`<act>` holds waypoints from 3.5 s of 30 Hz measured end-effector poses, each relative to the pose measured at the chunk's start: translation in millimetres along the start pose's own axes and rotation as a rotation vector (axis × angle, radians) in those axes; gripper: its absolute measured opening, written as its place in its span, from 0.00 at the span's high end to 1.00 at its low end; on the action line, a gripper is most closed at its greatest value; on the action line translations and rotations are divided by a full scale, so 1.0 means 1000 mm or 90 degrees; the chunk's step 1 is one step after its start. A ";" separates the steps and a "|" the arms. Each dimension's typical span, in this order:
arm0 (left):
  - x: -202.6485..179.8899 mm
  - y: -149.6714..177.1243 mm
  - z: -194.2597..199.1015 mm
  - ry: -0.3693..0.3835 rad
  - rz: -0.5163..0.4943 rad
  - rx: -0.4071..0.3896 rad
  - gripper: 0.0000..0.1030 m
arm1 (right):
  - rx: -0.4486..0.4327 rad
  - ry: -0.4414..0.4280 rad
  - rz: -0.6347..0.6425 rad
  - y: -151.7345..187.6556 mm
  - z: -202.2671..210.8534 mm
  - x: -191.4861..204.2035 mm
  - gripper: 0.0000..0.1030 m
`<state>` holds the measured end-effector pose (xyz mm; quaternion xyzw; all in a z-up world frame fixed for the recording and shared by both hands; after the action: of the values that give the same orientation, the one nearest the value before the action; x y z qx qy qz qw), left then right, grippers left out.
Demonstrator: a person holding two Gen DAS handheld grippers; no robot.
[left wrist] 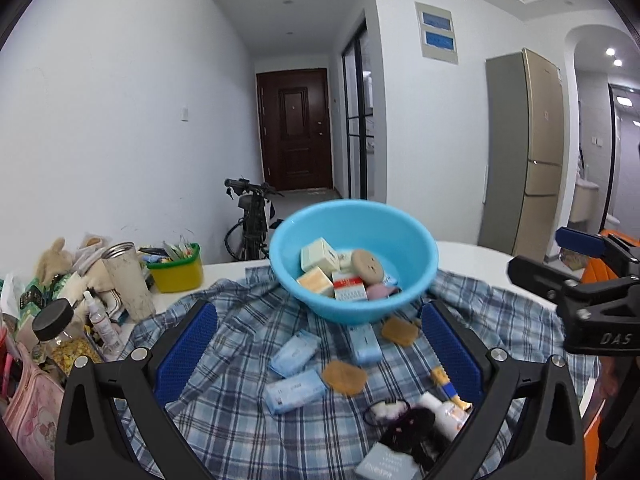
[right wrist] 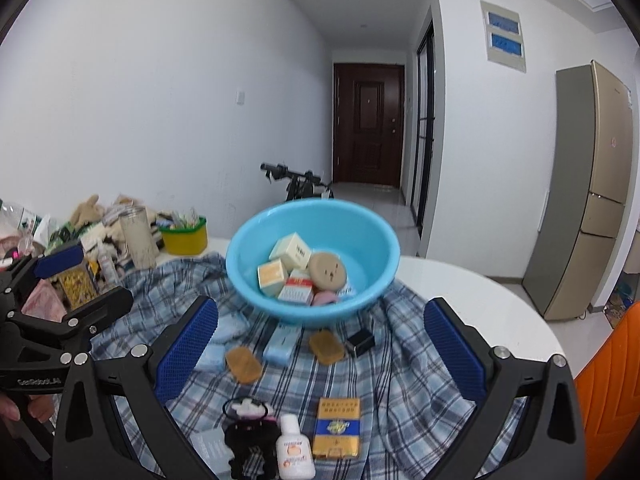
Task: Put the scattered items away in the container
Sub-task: 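Move both grippers down toward the items on the plaid shirt, then close the left gripper on the light blue card box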
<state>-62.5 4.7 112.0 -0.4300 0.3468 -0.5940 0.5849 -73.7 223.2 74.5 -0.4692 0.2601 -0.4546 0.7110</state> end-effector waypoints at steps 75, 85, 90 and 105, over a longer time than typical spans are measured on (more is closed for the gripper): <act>-0.108 0.205 -0.060 0.279 -0.316 0.306 0.36 | 0.180 0.024 -0.128 0.133 -0.045 -0.064 0.00; -0.073 0.188 -0.078 0.184 -0.196 0.315 0.36 | 0.210 -0.041 -0.055 0.144 -0.044 -0.031 0.01; -0.060 0.184 -0.083 0.167 -0.152 0.318 0.36 | 0.236 -0.074 -0.017 0.158 -0.052 -0.008 0.05; -0.049 0.188 -0.082 0.157 -0.126 0.323 0.35 | 0.281 -0.144 -0.006 0.183 -0.075 0.014 0.67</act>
<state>-65.6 31.6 -97.0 -0.2267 0.2122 -0.7635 0.5662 -53.7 205.2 -122.4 -0.3514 0.0711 -0.4480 0.8190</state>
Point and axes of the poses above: each gripper's, at about its wrist camera, not at the fingertips, and z roughly against the way its jaws point, x to its left, y to its underside, the point moved 9 cm from there along -z, roughly the way its jaws point, and after that the axes turned 8 degrees about -y, right-handed, at the moved point
